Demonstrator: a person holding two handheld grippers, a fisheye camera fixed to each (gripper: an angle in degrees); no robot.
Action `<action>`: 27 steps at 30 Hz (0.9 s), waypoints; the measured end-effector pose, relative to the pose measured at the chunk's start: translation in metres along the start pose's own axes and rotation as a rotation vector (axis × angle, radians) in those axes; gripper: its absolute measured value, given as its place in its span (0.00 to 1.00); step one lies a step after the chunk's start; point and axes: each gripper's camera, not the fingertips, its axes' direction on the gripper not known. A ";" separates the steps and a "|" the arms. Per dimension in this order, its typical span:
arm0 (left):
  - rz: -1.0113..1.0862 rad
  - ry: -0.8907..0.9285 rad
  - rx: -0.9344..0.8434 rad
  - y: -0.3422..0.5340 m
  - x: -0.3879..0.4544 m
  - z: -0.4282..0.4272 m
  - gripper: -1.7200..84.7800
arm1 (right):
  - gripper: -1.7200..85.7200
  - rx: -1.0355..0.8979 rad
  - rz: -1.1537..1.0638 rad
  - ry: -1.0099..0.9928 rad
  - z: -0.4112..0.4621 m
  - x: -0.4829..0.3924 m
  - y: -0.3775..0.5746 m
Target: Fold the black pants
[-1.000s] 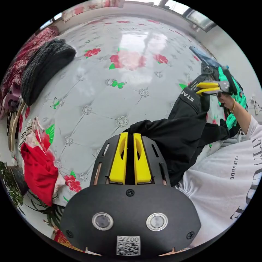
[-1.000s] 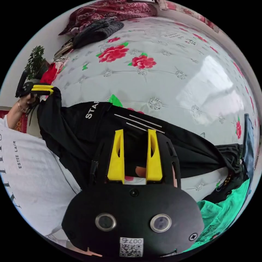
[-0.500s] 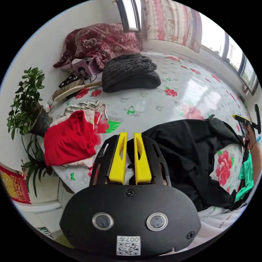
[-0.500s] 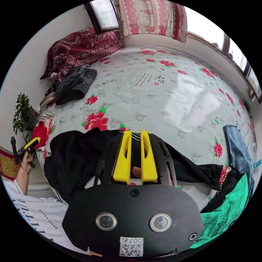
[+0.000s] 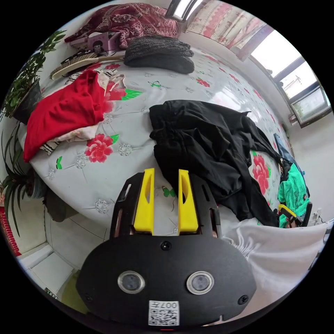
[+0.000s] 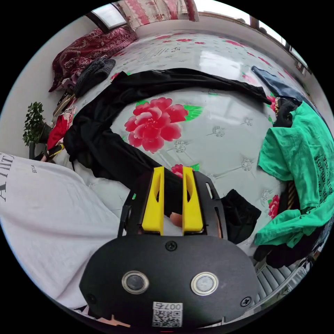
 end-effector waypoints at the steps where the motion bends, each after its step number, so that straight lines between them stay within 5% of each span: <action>1: 0.012 0.007 -0.007 -0.006 0.004 0.008 0.14 | 0.11 -0.025 -0.013 0.037 0.001 0.000 0.018; 12: 0.108 -0.152 -0.040 -0.035 0.045 0.027 0.01 | 0.05 -0.125 0.072 0.137 0.023 0.030 0.029; 20: 0.120 -0.147 0.111 -0.001 0.001 -0.060 0.01 | 0.02 0.140 0.021 -0.027 -0.207 0.029 0.002; 27: 0.103 -0.147 0.100 -0.001 0.007 -0.048 0.01 | 0.05 0.113 0.042 0.184 -0.204 0.044 -0.092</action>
